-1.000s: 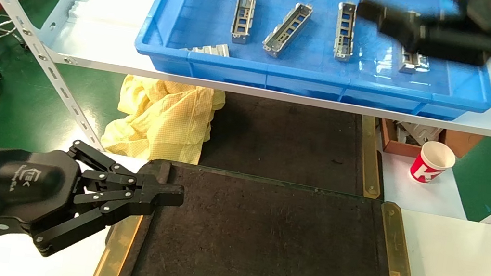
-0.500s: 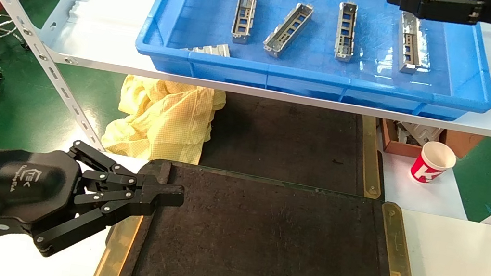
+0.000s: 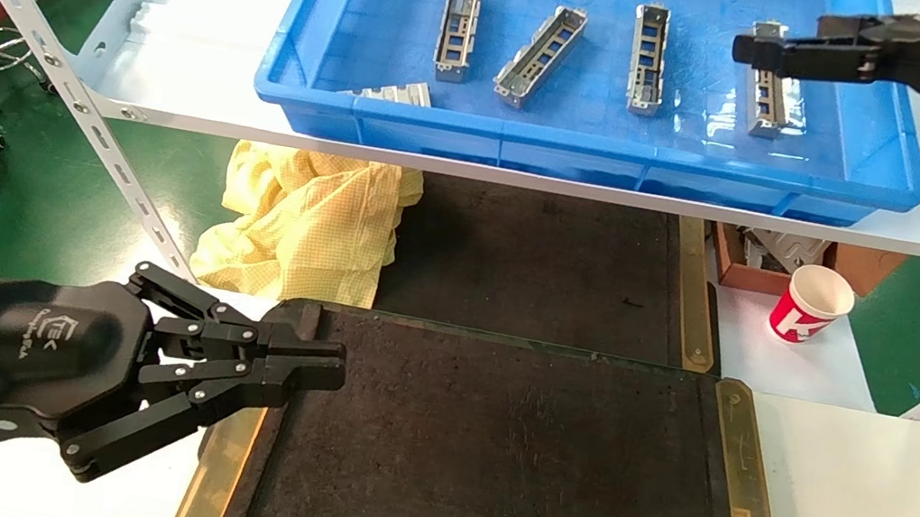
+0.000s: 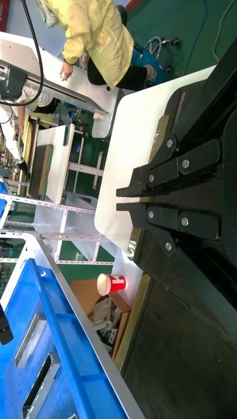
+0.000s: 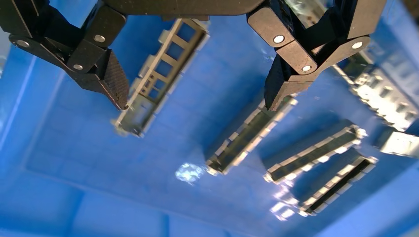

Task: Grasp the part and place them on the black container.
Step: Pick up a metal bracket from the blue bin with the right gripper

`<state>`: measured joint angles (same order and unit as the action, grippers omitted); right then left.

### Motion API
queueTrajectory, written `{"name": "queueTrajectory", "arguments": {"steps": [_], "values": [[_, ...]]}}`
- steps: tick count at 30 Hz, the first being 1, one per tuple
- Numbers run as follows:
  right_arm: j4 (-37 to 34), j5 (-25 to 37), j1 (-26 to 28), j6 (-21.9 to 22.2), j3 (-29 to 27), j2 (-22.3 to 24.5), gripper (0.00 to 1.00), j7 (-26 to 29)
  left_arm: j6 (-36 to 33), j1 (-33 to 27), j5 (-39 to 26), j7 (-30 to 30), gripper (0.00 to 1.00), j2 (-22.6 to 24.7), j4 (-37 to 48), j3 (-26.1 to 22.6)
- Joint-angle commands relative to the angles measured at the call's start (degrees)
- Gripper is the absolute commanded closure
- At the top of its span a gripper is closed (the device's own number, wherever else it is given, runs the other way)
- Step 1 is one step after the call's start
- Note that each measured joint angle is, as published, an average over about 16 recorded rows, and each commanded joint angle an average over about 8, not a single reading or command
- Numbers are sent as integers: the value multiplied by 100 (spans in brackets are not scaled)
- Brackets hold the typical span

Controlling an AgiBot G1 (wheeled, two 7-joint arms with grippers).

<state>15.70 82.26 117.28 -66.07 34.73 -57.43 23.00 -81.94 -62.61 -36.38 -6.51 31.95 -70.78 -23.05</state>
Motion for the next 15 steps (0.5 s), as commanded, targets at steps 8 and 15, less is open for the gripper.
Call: {"name": "queueTrajectory", "arguments": {"steps": [8, 15], "values": [[-514, 234, 130, 361, 137, -337, 0, -102, 0, 0, 0, 0, 0, 0, 0, 0], [-804, 348, 169, 651, 206, -575, 1, -87, 0, 0, 0, 0, 0, 0, 0, 0]]}}
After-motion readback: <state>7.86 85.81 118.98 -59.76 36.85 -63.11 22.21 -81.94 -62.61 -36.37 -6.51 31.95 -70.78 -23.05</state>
